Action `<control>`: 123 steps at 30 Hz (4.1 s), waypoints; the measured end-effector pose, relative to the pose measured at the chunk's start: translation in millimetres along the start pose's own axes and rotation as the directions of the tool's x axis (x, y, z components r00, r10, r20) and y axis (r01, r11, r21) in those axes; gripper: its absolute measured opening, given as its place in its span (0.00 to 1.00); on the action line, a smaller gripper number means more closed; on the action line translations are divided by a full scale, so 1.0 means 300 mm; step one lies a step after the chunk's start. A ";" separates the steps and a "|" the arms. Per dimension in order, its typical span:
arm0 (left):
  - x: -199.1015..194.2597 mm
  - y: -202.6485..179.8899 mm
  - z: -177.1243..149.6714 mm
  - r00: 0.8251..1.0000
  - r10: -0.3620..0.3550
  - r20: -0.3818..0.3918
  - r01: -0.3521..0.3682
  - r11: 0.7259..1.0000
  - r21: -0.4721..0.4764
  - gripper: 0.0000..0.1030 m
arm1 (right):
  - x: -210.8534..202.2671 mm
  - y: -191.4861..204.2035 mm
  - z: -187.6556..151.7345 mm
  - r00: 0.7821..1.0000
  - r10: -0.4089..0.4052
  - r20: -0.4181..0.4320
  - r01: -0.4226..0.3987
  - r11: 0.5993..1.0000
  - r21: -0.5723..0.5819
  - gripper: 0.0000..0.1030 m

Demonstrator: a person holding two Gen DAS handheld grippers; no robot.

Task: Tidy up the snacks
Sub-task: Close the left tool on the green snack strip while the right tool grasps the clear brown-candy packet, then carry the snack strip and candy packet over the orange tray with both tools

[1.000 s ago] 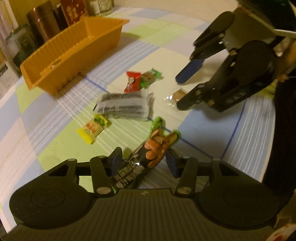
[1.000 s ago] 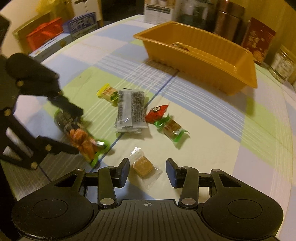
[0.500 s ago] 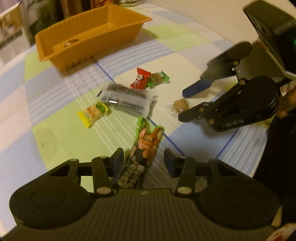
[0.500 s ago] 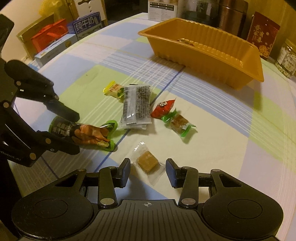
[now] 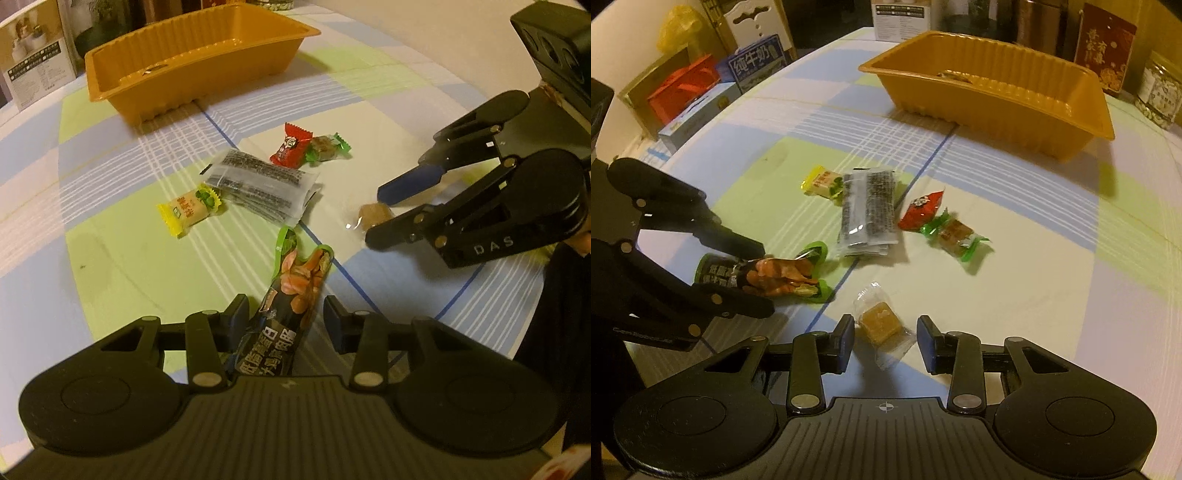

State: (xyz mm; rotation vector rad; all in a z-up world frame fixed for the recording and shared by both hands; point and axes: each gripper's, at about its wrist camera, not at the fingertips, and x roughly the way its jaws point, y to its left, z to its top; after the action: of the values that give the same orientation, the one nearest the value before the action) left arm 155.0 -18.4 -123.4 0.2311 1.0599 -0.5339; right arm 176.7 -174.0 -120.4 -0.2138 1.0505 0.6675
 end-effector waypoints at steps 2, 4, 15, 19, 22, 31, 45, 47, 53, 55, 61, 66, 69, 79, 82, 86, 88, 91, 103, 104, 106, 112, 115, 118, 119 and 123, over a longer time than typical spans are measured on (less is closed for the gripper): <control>-0.001 -0.002 -0.002 1.000 -0.005 0.011 0.004 1.000 0.018 0.38 | 0.005 0.019 0.001 1.000 -0.029 -0.001 0.029 0.998 -0.056 0.38; 0.000 -0.008 -0.002 1.000 0.005 0.022 -0.006 0.999 0.051 0.38 | 0.009 0.034 0.000 0.998 -0.058 0.005 0.058 0.992 -0.114 0.39; 0.002 -0.016 -0.012 0.999 0.019 0.028 -0.020 0.999 0.036 0.33 | 0.021 0.042 -0.011 0.998 -0.054 0.019 0.056 0.992 -0.117 0.23; -0.004 -0.029 -0.021 0.999 0.032 0.035 -0.033 0.999 0.030 0.29 | 0.008 0.041 -0.020 0.997 -0.062 0.034 0.064 0.997 -0.048 0.22; -0.011 -0.025 -0.026 0.999 0.033 0.036 -0.033 0.999 -0.011 0.27 | -0.011 0.025 -0.014 0.996 -0.063 0.056 0.060 0.997 0.046 0.21; -0.074 -0.002 -0.045 0.997 0.056 0.058 -0.046 0.987 -0.157 0.25 | -0.089 0.018 -0.022 0.990 -0.077 0.114 0.047 0.968 0.246 0.21; -0.194 -0.042 -0.029 0.987 0.111 0.115 -0.075 0.956 -0.282 0.25 | -0.201 0.071 -0.044 0.978 -0.131 0.163 0.069 0.937 0.344 0.21; -0.211 -0.050 -0.024 0.985 0.119 0.125 -0.077 0.952 -0.295 0.25 | -0.217 0.077 -0.045 0.976 -0.137 0.167 0.070 0.933 0.352 0.21; -0.259 -0.060 -0.009 0.980 0.132 0.151 -0.076 0.942 -0.328 0.25 | -0.262 0.104 -0.044 0.972 -0.147 0.186 0.074 0.934 0.351 0.21; -0.271 -0.061 -0.005 0.979 0.132 0.158 -0.073 0.940 -0.333 0.25 | -0.276 0.111 -0.043 0.969 -0.151 0.194 0.074 0.933 0.353 0.21; -0.300 -0.064 0.009 0.974 0.135 0.180 -0.068 0.940 -0.333 0.25 | -0.309 0.115 -0.040 0.965 -0.159 0.209 0.075 0.930 0.361 0.21; -0.309 -0.063 0.026 0.972 0.135 0.192 -0.065 0.941 -0.333 0.25 | -0.325 0.110 -0.033 0.963 -0.164 0.214 0.077 0.928 0.365 0.21; -0.313 -0.059 0.043 0.971 0.134 0.200 -0.062 0.942 -0.331 0.25 | -0.332 0.101 -0.027 0.961 -0.170 0.217 0.080 0.927 0.367 0.21; -0.306 -0.008 0.169 0.964 0.135 0.229 -0.058 0.948 -0.313 0.25 | -0.341 0.021 0.058 0.952 -0.184 0.247 0.083 0.925 0.370 0.21; -0.296 0.018 0.222 0.962 0.133 0.237 -0.054 0.948 -0.312 0.25 | -0.342 -0.016 0.109 0.946 -0.193 0.260 0.089 0.927 0.365 0.21; -0.276 0.053 0.290 0.961 0.135 0.243 -0.054 0.949 -0.310 0.25 | -0.341 -0.065 0.179 0.938 -0.201 0.281 0.091 0.928 0.360 0.21; -0.266 0.074 0.326 0.959 0.134 0.248 -0.052 0.949 -0.312 0.25 | -0.338 -0.090 0.216 0.935 -0.203 0.290 0.090 0.929 0.359 0.21; -0.254 0.106 0.383 0.957 0.136 0.256 -0.052 0.949 -0.311 0.25 | -0.321 -0.128 0.274 0.933 -0.203 0.298 0.089 0.931 0.355 0.21; -0.161 0.277 0.598 0.950 0.157 0.269 -0.060 0.940 -0.337 0.25 | -0.215 -0.308 0.478 0.919 -0.229 0.321 0.097 0.920 0.379 0.21; -0.152 0.287 0.611 0.950 0.160 0.270 -0.062 0.939 -0.338 0.25 | -0.203 -0.320 0.494 0.918 -0.232 0.322 0.099 0.919 0.381 0.21; -0.130 0.308 0.635 0.948 0.166 0.271 -0.067 0.938 -0.340 0.25 | -0.181 -0.342 0.517 0.917 -0.236 0.322 0.100 0.917 0.387 0.21; -0.066 0.371 0.684 0.948 0.176 0.266 -0.069 0.927 -0.368 0.25 | -0.115 -0.392 0.572 0.919 -0.237 0.317 0.090 0.905 0.415 0.21; -0.036 0.393 0.702 0.949 0.180 0.260 -0.074 0.925 -0.372 0.25 | -0.086 -0.417 0.587 0.922 -0.235 0.307 0.086 0.899 0.430 0.21; -0.008 0.405 0.715 0.951 0.180 0.253 -0.078 0.927 -0.368 0.25 | -0.063 -0.441 0.591 0.925 -0.234 0.298 0.082 0.891 0.447 0.21; -0.001 0.407 0.717 0.950 0.181 0.253 -0.078 0.926 -0.368 0.25 | -0.056 -0.447 0.590 0.926 -0.236 0.295 0.082 0.888 0.453 0.21; 0.025 0.418 0.730 0.950 0.181 0.254 -0.077 0.925 -0.372 0.26 | -0.031 -0.465 0.583 0.929 -0.236 0.286 0.081 0.882 0.465 0.21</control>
State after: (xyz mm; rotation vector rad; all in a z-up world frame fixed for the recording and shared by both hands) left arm 390.7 -8.1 -33.7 -0.0972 0.8339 -0.2353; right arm 385.3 -205.5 -45.6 0.2095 0.8163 0.2805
